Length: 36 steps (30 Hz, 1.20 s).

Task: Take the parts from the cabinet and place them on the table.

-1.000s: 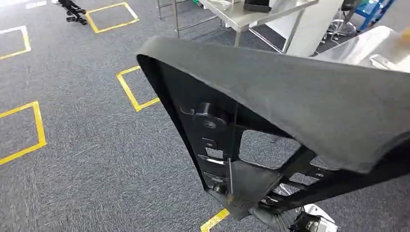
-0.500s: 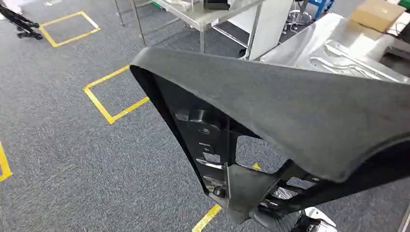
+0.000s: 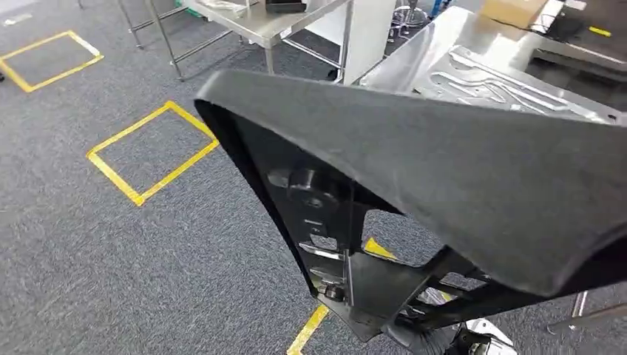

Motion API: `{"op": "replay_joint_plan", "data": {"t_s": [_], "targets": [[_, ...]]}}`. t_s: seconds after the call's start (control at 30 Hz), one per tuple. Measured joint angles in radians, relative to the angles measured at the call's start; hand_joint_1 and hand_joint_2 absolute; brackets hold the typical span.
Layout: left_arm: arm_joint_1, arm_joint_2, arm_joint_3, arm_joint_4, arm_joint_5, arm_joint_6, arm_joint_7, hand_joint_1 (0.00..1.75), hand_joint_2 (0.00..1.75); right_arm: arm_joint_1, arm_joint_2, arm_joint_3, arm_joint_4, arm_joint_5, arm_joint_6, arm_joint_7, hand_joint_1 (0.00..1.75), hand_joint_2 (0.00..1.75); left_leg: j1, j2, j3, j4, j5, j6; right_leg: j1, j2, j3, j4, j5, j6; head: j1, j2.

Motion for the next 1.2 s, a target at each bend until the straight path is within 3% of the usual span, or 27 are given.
{"op": "replay_joint_plan", "data": {"t_s": [0.07,0.1,0.13,0.17,0.23,0.27,0.3,0.33,0.37,0.4,0.43,0.57,0.6,0.63,0.67,0.73,0.77,0.8,0.83,0.9,0.93,0.97,1.07,1.1,1.13,1.17,1.2], "targets": [[-0.005,0.000,-0.002,0.000,-0.003,-0.001,0.000,0.00,1.75,0.001,0.000,-0.001,0.000,0.000,0.000,0.000,1.75,1.75,0.001,0.024,0.009,-0.003,-0.004,-0.010,0.000,0.026,-0.002,-0.004,0.003,-0.008,0.000,0.000],[-0.005,0.000,-0.005,0.000,-0.006,-0.001,0.001,0.00,1.75,0.001,0.000,-0.001,0.000,0.000,0.000,0.000,1.75,1.75,0.003,0.007,0.007,0.004,-0.013,-0.019,-0.014,0.036,0.007,-0.013,0.009,-0.013,0.000,0.000],[-0.005,0.000,-0.009,0.000,-0.009,-0.001,0.001,0.00,1.75,-0.002,0.000,-0.001,-0.001,0.000,0.001,-0.001,1.75,1.75,0.005,-0.048,-0.001,0.034,-0.034,-0.027,-0.014,0.044,0.007,-0.014,0.011,-0.018,0.000,0.000],[-0.004,0.000,-0.012,0.000,-0.013,-0.001,0.002,0.00,1.75,-0.004,0.000,-0.001,0.000,0.000,0.002,-0.001,1.75,1.75,0.008,-0.079,-0.035,0.107,-0.078,-0.029,-0.014,0.054,0.005,-0.013,0.012,-0.022,0.000,0.000],[-0.001,0.000,-0.016,0.000,-0.018,-0.002,0.003,0.00,1.75,-0.004,0.000,-0.001,0.004,0.000,0.005,-0.001,1.75,1.75,0.009,-0.090,-0.117,0.279,-0.152,-0.033,-0.014,0.079,0.003,-0.012,0.012,-0.023,0.000,0.000],[0.002,-0.001,-0.016,0.000,-0.018,-0.002,0.003,0.00,1.75,-0.004,0.000,-0.001,0.007,-0.001,0.006,-0.001,1.75,1.75,0.009,-0.090,-0.142,0.326,-0.158,-0.034,-0.014,0.092,0.002,-0.010,0.012,-0.023,0.000,0.000],[0.004,-0.001,-0.016,0.000,-0.019,-0.002,0.003,0.00,1.75,-0.004,0.000,-0.001,0.010,-0.002,0.007,-0.001,1.75,1.75,0.009,-0.090,-0.145,0.323,-0.140,-0.033,-0.014,0.105,0.003,-0.008,0.012,-0.023,0.000,0.000],[0.004,-0.001,-0.016,0.000,-0.019,-0.002,0.004,0.00,1.75,-0.004,0.000,-0.001,0.013,-0.003,0.008,-0.001,1.75,1.75,0.009,-0.091,-0.127,0.273,-0.099,-0.031,-0.014,0.118,0.003,-0.006,0.012,-0.022,0.000,0.000],[0.003,-0.001,-0.016,0.000,-0.019,-0.001,0.003,0.00,1.75,-0.005,0.000,-0.001,0.015,-0.004,0.009,-0.002,1.75,1.75,0.011,-0.096,-0.090,0.186,-0.047,-0.028,-0.014,0.131,0.004,-0.004,0.010,-0.020,0.000,0.000],[0.003,-0.001,-0.017,0.000,-0.019,-0.001,0.003,0.00,1.75,-0.006,0.000,-0.001,0.017,-0.005,0.011,-0.002,1.75,1.75,0.013,-0.118,-0.047,0.087,0.001,-0.024,-0.014,0.142,0.005,-0.002,0.009,-0.018,0.000,0.000],[0.003,0.000,-0.017,0.000,-0.019,0.000,0.003,0.00,1.75,-0.008,0.000,-0.001,0.018,-0.006,0.012,-0.002,1.75,1.75,0.015,-0.162,-0.021,0.023,0.011,-0.020,-0.015,0.150,0.003,0.000,0.008,-0.015,0.000,0.000],[-0.003,0.000,-0.017,0.000,-0.019,0.002,0.006,0.00,1.75,-0.013,0.002,-0.001,0.020,-0.008,0.014,-0.002,1.75,1.75,0.007,-0.137,-0.017,0.013,0.013,0.005,-0.015,0.183,-0.009,-0.001,0.014,0.015,0.000,0.000],[-0.002,-0.002,-0.017,0.000,-0.019,0.001,0.008,0.00,1.75,-0.014,0.002,-0.001,0.020,-0.009,0.013,-0.002,1.75,1.75,0.018,-0.123,-0.016,0.000,0.022,0.016,-0.017,0.187,-0.010,0.004,0.012,0.020,0.000,0.000],[-0.003,-0.002,-0.017,0.000,-0.019,0.001,0.009,0.00,1.75,-0.014,0.004,-0.001,0.021,-0.009,0.013,-0.002,1.75,1.75,0.014,-0.112,-0.015,-0.004,0.024,0.021,-0.014,0.138,-0.020,0.026,-0.007,0.021,0.000,0.000],[-0.003,-0.002,-0.017,0.000,-0.019,0.001,0.010,0.00,1.75,-0.020,0.003,-0.001,0.021,-0.009,0.013,-0.002,1.75,1.75,0.014,-0.104,-0.016,-0.004,0.026,0.024,-0.013,0.105,-0.047,0.080,-0.045,0.024,0.000,0.000],[0.001,-0.002,-0.017,0.000,-0.019,-0.001,0.016,0.00,1.75,-0.024,0.007,-0.001,0.023,-0.009,0.012,0.000,1.75,1.75,0.009,-0.083,-0.019,-0.003,0.025,0.026,-0.019,0.077,-0.122,0.238,-0.121,0.030,0.000,0.000],[0.003,-0.002,-0.016,0.000,-0.019,-0.001,0.019,0.00,1.75,-0.023,0.008,-0.001,0.024,-0.009,0.012,0.001,1.75,1.75,0.008,-0.071,-0.021,-0.002,0.023,0.026,-0.020,0.073,-0.149,0.295,-0.138,0.031,0.000,0.000],[0.004,-0.002,-0.016,0.000,-0.019,-0.001,0.020,0.00,1.75,-0.023,0.008,-0.001,0.027,-0.009,0.012,0.002,1.75,1.75,0.007,-0.059,-0.021,-0.002,0.022,0.026,-0.020,0.071,-0.156,0.309,-0.129,0.032,0.000,0.000],[0.004,-0.002,-0.016,0.000,-0.018,-0.002,0.021,0.00,1.75,-0.023,0.008,-0.001,0.028,-0.009,0.012,0.003,1.75,1.75,0.007,-0.047,-0.021,-0.001,0.021,0.025,-0.020,0.067,-0.134,0.269,-0.098,0.031,0.000,0.000],[0.002,-0.003,-0.016,0.000,-0.018,-0.002,0.021,0.00,1.75,-0.024,0.009,-0.001,0.028,-0.009,0.012,0.003,1.75,1.75,0.007,-0.030,-0.015,0.000,0.017,0.020,-0.017,0.046,-0.041,0.098,-0.016,0.024,0.000,0.000],[0.002,-0.004,-0.016,0.000,-0.018,-0.002,0.021,0.00,1.75,-0.026,0.009,-0.001,0.028,-0.009,0.012,0.003,1.75,1.75,0.006,-0.021,-0.011,0.000,0.015,0.017,-0.013,0.004,0.008,0.010,0.005,0.017,0.000,0.000],[0.002,-0.005,-0.016,0.000,-0.018,-0.002,0.021,0.00,1.75,-0.031,0.009,-0.001,0.029,-0.009,0.013,0.004,1.75,1.75,-0.002,-0.014,-0.009,0.001,0.010,0.009,-0.005,-0.016,0.012,-0.004,-0.004,0.010,0.000,0.000],[-0.002,-0.004,-0.016,0.000,-0.018,0.000,0.019,0.00,1.75,-0.034,0.009,-0.001,0.029,-0.010,0.014,0.007,1.75,1.75,0.002,0.013,-0.002,-0.004,0.008,-0.004,0.000,0.022,0.005,-0.005,-0.003,0.000,0.000,0.000],[-0.005,-0.004,-0.016,0.000,-0.018,0.000,0.018,0.00,1.75,-0.035,0.009,-0.001,0.029,-0.010,0.015,0.008,1.75,1.75,-0.003,0.025,0.002,-0.002,0.003,-0.012,-0.008,0.036,0.009,-0.014,0.004,-0.009,0.000,0.000],[-0.005,-0.004,-0.017,0.000,-0.018,0.002,0.016,0.00,1.75,-0.034,0.009,0.000,0.029,-0.011,0.015,0.009,1.75,1.75,0.005,-0.012,-0.002,0.014,-0.009,-0.020,-0.012,0.044,0.013,-0.018,0.008,-0.011,0.000,0.000],[-0.004,-0.004,-0.016,0.000,-0.018,0.002,0.014,0.00,1.75,-0.041,0.009,0.000,0.029,-0.013,0.015,0.009,1.75,1.75,0.007,-0.056,-0.026,0.067,-0.047,-0.024,-0.015,0.053,0.011,-0.018,0.010,-0.018,0.000,0.000],[-0.002,-0.004,-0.016,0.000,-0.018,0.002,0.013,0.00,1.75,-0.043,0.008,0.000,0.031,-0.013,0.015,0.010,1.75,1.75,0.009,-0.075,-0.058,0.139,-0.085,-0.028,-0.016,0.063,0.011,-0.018,0.010,-0.019,0.000,0.000]]}}
